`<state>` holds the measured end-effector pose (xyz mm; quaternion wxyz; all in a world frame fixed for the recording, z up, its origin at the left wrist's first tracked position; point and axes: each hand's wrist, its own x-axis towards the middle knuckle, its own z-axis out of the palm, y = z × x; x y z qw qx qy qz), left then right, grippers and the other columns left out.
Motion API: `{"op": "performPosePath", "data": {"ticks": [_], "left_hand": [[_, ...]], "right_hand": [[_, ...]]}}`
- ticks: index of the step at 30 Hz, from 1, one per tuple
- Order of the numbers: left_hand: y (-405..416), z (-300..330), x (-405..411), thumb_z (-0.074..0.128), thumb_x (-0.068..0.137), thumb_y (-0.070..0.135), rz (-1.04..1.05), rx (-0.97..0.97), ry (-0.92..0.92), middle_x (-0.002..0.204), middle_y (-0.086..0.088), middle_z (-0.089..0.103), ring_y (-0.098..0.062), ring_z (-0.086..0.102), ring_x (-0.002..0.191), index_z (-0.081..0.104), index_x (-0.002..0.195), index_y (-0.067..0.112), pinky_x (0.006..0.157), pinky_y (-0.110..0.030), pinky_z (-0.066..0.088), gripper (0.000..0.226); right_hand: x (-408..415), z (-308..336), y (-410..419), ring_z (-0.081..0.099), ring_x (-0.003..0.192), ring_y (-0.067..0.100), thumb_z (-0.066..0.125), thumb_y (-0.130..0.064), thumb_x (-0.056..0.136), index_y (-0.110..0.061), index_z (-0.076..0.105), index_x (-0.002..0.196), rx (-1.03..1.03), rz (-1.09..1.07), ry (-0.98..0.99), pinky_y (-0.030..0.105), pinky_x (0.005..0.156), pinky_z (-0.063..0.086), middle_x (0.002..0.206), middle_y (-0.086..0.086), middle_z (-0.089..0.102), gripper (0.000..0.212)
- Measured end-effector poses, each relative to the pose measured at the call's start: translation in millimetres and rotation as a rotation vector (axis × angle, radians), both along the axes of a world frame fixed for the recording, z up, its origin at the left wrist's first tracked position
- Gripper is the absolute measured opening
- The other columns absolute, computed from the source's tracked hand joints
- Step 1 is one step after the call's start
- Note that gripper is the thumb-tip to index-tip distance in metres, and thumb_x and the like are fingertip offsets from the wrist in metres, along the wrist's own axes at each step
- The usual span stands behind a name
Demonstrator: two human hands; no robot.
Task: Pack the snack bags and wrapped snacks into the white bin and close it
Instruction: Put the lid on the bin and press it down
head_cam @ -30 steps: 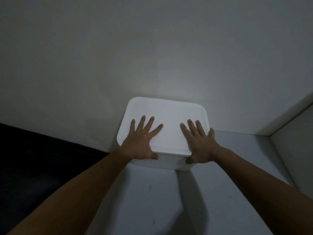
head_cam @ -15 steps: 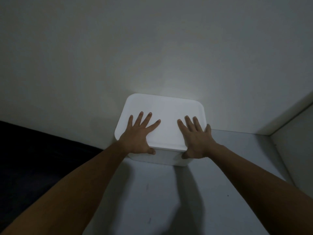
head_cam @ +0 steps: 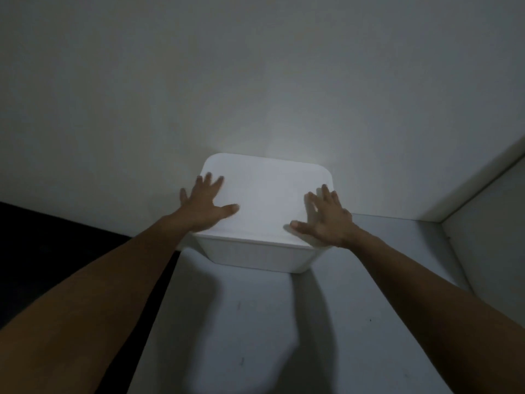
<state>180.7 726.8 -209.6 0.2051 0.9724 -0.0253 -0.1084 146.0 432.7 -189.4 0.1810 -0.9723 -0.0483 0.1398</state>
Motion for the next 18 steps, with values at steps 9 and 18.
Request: {"op": "performPosePath", "data": {"ticks": [9, 18], "left_hand": [[11.4, -12.3, 9.2, 0.044, 0.1, 0.036, 0.309, -0.345, -0.087, 0.157, -0.019, 0.025, -0.033, 0.028, 0.143, 0.01, 0.154, 0.009, 0.115, -0.037, 0.022, 0.069], [12.4, -22.1, 12.1, 0.044, 0.101, 0.025, 0.448, -0.518, -0.234, 0.147, -0.011, 0.045, -0.027, 0.044, 0.134, 0.04, 0.146, 0.015, 0.11, -0.029, 0.031, 0.046]], "right_hand": [[5.8, -30.9, 6.8, 0.059, 0.095, 0.041, 0.033, -0.02, 0.099, -0.01, 0.035, 0.127, 0.402, -0.537, -0.256, 0.035, 0.075, 0.039, 0.096, 0.015, 0.057, 0.03], [2.3, -27.8, 8.1, 0.049, 0.123, 0.038, 0.031, -0.02, 0.101, -0.018, 0.032, 0.147, 0.488, -0.592, -0.266, 0.036, 0.1, 0.036, 0.137, 0.016, 0.053, 0.045]]}}
